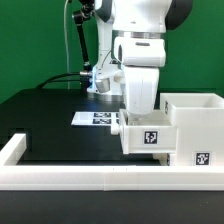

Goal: Assemble drawer

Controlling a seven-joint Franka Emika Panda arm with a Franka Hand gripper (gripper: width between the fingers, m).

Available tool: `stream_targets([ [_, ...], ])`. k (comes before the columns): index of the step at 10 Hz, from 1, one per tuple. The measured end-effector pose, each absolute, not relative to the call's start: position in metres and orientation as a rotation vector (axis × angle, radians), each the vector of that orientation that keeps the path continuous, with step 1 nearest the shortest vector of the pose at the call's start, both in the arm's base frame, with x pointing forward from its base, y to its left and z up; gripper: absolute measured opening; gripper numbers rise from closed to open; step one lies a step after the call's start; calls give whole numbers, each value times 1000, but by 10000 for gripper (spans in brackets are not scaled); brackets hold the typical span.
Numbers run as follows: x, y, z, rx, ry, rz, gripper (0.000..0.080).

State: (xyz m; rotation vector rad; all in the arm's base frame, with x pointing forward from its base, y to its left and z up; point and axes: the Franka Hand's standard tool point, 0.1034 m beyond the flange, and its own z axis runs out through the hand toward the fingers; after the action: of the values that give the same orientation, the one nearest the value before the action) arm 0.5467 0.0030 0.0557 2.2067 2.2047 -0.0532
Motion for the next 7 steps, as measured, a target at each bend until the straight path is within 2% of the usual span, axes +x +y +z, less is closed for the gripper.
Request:
stream_targets([
  [7,547,8,54,2202,2213,-52,45],
])
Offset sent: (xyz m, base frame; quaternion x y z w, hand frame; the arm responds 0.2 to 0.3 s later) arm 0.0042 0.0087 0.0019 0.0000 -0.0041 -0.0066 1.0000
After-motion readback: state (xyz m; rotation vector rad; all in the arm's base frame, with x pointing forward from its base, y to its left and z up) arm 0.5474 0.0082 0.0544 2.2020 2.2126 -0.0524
